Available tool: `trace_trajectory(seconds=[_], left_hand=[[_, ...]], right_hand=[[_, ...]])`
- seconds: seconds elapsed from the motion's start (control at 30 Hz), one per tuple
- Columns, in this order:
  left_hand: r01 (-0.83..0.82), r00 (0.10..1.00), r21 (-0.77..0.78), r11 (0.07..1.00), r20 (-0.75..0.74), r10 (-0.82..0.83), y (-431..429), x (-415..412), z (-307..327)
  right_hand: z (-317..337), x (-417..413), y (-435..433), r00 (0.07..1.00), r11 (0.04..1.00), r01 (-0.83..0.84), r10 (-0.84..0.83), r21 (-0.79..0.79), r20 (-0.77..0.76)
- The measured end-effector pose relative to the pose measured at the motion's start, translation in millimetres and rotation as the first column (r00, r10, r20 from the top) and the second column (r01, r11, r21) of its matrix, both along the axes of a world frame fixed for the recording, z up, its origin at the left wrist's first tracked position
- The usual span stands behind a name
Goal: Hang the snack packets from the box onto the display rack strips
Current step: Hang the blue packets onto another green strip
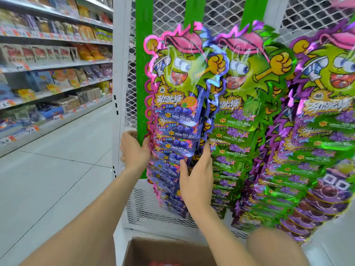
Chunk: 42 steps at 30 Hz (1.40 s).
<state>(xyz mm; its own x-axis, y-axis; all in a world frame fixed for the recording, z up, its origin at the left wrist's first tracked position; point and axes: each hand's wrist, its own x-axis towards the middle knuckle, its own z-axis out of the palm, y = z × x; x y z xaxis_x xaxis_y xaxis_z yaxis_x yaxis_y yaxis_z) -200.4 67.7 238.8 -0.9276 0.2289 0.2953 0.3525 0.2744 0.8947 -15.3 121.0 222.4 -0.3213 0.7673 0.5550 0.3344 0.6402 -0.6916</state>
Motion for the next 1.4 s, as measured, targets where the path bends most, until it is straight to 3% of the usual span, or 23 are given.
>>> trace_trajectory(seconds=[0.13, 0.27, 0.37, 0.47, 0.53, 0.6, 0.67, 0.73, 0.8, 0.87, 0.9, 0.97, 1.0, 1.1, 1.2, 1.4], left_hand=[[-0.145, 0.989, -0.185, 0.972, -0.004, 0.147, -13.5, -6.1, 8.3], [-0.141, 0.989, -0.074, 0.987, -0.052, 0.137, -21.5, -6.3, 2.6], [-0.126, 0.989, -0.110, 0.986, -0.096, 0.115, -23.2, 2.7, 6.8], [-0.217, 0.951, -0.099, 0.971, -0.247, 0.187, -23.4, 20.5, 21.4], [-0.203, 0.890, -0.005, 0.979, -0.417, 0.183, -22.7, 39.0, 41.3], [-0.087, 0.779, 0.058, 0.994, -0.618, 0.105, -19.6, 56.8, 68.2], [0.019, 0.612, 0.014, 1.000, -0.791, -0.001, -11.8, 69.9, 98.0], [-0.006, 0.443, -0.117, 0.993, -0.891, -0.102, -0.2, 80.3, 128.2], [-0.099, 0.337, -0.241, 0.965, -0.921, -0.196, 13.6, 86.7, 154.2], [-0.167, 0.325, -0.345, 0.924, -0.904, -0.279, 27.1, 87.9, 170.4], [-0.187, 0.341, -0.386, 0.903, -0.888, -0.309, 32.8, 86.9, 174.4], [-0.221, 0.391, -0.439, 0.871, -0.858, -0.333, 41.4, 84.7, 176.4], [-0.232, 0.414, -0.450, 0.863, -0.848, -0.331, 44.4, 84.4, 175.7], [-0.249, 0.434, -0.457, 0.854, -0.841, -0.324, 49.5, 84.5, 171.9], [-0.247, 0.418, -0.446, 0.860, -0.850, -0.321, 49.7, 83.7, 169.5], [-0.245, 0.441, -0.448, 0.860, -0.841, -0.313, 47.1, 82.6, 164.7]], right_hand=[[0.6, -10.1, 2.2, 0.997, 0.999, -0.025, 0.023, 0.032, 0.079], [12.9, -16.2, 5.8, 0.966, 0.994, 0.064, -0.083, 0.086, 0.244], [29.4, -12.9, 8.8, 0.895, 0.985, 0.121, -0.162, 0.124, 0.416], [38.8, -9.4, 10.3, 0.814, 0.976, 0.124, -0.203, 0.178, 0.544], [41.4, -6.7, 7.5, 0.827, 0.990, 0.090, -0.134, 0.106, 0.546], [51.6, 1.0, 2.6, 0.848, 1.000, -0.001, 0.016, -0.028, 0.530], [72.6, 13.1, 0.6, 0.783, 0.986, -0.103, 0.164, -0.135, 0.600], [106.1, 29.2, 3.2, 0.720, 0.978, -0.154, 0.209, -0.142, 0.662], [147.6, 45.2, 10.4, 0.811, 0.989, -0.115, 0.145, -0.087, 0.568], [184.7, 56.1, 24.8, 0.961, 0.995, -0.001, -0.025, 0.097, 0.274], [201.8, 59.8, 34.1, 0.993, 0.978, 0.068, -0.085, 0.198, 0.077], [229.3, 61.1, 54.6, 0.969, 0.919, 0.171, -0.092, 0.356, -0.230], [241.5, 59.0, 65.6, 0.953, 0.879, 0.221, -0.102, 0.423, -0.285], [266.6, 42.8, 95.0, 0.961, 0.832, 0.267, -0.191, 0.487, -0.199], [279.8, 23.2, 103.6, 0.960, 0.856, 0.276, -0.266, 0.437, -0.087], [296.1, 13.8, 96.0, 0.914, 0.872, 0.399, -0.401, 0.285, -0.055]])
